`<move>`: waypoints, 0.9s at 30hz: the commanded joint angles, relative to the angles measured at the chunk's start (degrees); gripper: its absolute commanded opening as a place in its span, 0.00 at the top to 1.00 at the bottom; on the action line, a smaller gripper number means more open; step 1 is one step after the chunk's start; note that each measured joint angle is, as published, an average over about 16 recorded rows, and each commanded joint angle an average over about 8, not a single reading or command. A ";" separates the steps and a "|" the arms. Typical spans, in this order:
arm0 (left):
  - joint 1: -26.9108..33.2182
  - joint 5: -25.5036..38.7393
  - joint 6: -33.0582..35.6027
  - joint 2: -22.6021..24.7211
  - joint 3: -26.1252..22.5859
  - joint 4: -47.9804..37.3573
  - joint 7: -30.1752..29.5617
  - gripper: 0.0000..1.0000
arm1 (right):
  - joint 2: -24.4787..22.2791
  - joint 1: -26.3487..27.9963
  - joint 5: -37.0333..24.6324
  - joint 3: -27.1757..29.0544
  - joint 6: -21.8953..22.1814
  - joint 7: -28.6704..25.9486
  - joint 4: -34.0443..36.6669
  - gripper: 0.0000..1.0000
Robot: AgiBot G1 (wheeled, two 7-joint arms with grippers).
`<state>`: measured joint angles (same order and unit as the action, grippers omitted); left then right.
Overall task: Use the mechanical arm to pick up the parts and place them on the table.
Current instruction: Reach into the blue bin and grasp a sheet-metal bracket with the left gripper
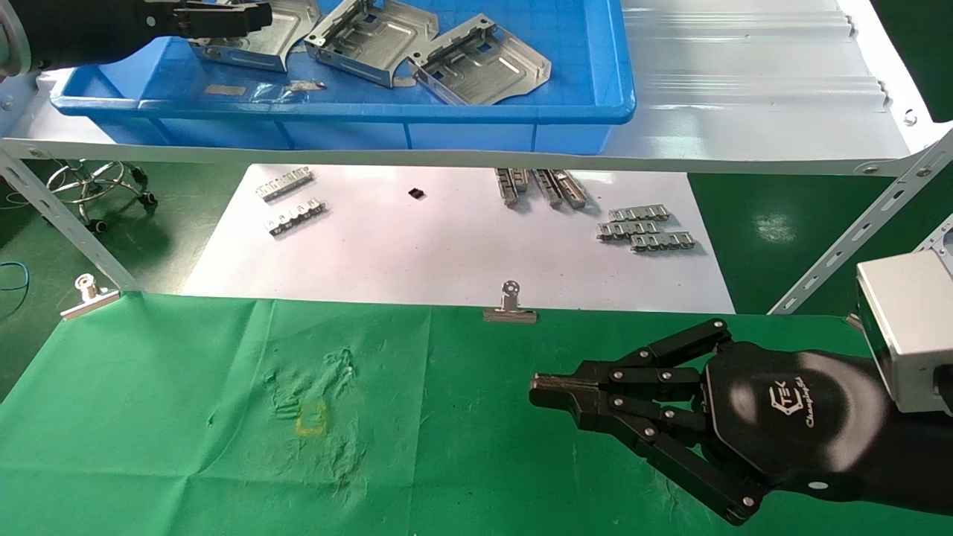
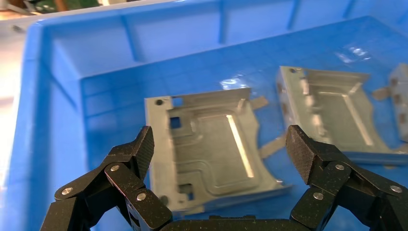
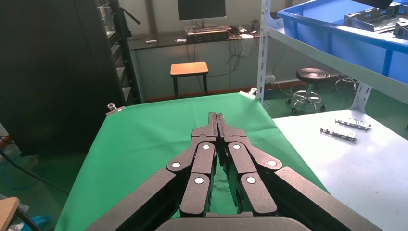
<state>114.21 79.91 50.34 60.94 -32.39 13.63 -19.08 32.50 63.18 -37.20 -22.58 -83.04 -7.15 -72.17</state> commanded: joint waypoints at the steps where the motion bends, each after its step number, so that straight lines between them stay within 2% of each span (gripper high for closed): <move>1: 0.57 0.20 -1.03 0.64 -0.02 -1.75 1.10 0.99 | 0.00 0.00 0.00 0.00 0.00 0.00 0.00 1.00; 11: 1.18 -0.29 -3.70 2.25 0.53 -6.76 5.53 1.00 | 0.00 0.00 0.00 0.00 0.00 0.00 0.00 1.00; 27: 2.44 -0.19 -5.97 3.33 0.57 -10.80 8.78 1.00 | 0.00 0.00 0.00 -0.01 0.00 0.00 0.00 1.00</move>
<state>116.63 79.69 44.50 64.25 -31.80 2.94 -10.34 32.50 63.18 -37.19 -22.59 -83.03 -7.15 -72.17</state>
